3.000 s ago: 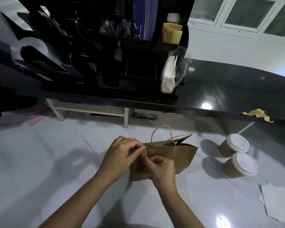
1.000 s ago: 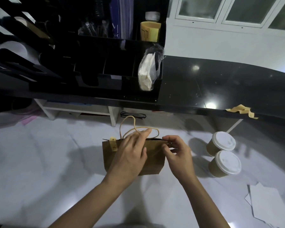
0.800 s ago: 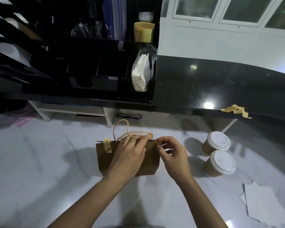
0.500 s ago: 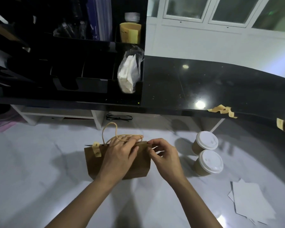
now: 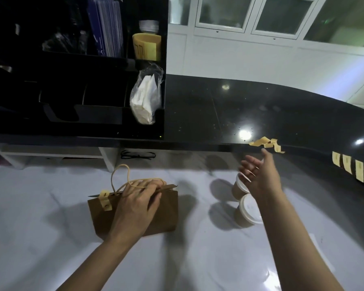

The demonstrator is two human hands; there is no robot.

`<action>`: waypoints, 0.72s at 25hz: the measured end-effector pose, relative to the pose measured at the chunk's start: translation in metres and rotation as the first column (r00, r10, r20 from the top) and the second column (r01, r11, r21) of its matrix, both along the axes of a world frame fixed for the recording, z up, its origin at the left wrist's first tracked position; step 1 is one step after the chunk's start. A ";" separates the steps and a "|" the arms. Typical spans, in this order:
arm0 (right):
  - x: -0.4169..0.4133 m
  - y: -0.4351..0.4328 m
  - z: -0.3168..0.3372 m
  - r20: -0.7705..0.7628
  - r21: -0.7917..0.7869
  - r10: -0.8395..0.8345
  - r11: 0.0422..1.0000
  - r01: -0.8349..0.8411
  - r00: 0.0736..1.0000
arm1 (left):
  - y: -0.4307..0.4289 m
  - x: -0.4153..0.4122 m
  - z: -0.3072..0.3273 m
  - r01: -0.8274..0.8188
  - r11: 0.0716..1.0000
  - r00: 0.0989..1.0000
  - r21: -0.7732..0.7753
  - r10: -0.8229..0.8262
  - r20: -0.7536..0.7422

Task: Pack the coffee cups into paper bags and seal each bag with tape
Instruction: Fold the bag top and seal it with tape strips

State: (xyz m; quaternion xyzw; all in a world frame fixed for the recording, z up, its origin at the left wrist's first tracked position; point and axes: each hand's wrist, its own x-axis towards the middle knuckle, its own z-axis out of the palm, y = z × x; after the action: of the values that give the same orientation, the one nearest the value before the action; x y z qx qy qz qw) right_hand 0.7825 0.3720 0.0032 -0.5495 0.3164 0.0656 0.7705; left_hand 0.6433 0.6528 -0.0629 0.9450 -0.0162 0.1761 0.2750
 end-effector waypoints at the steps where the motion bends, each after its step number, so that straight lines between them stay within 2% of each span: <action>1: 0.007 -0.009 0.004 -0.026 0.071 -0.003 0.997 0.005 1.000 | 0.000 0.000 0.000 0.000 1.000 1.000 -0.004 0.000 -0.009; 3: 0.017 -0.019 0.008 -0.054 0.175 -0.021 0.984 0.030 0.998 | -0.001 0.000 0.000 -0.001 1.000 1.000 -0.008 0.001 -0.019; 5: 0.025 -0.023 0.011 -0.079 0.200 -0.012 0.979 0.028 0.997 | -0.001 -0.001 0.001 -0.005 1.000 1.000 -0.010 0.004 -0.023; 13: 0.044 -0.013 0.021 -0.137 0.152 0.076 0.987 -0.055 0.988 | -0.002 -0.002 0.003 -0.009 1.000 0.999 -0.007 0.008 -0.033; 18: 0.053 -0.018 0.008 -0.194 -0.009 0.082 0.996 -0.086 0.978 | -0.003 -0.002 0.004 -0.021 1.000 0.999 -0.006 0.021 -0.045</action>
State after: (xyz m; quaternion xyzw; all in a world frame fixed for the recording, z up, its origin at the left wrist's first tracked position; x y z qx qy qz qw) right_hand 0.8352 0.3536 0.0114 -0.5599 0.3668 0.1483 0.7280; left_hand 0.6413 0.6497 -0.0588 0.9479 0.0005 0.1579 0.2766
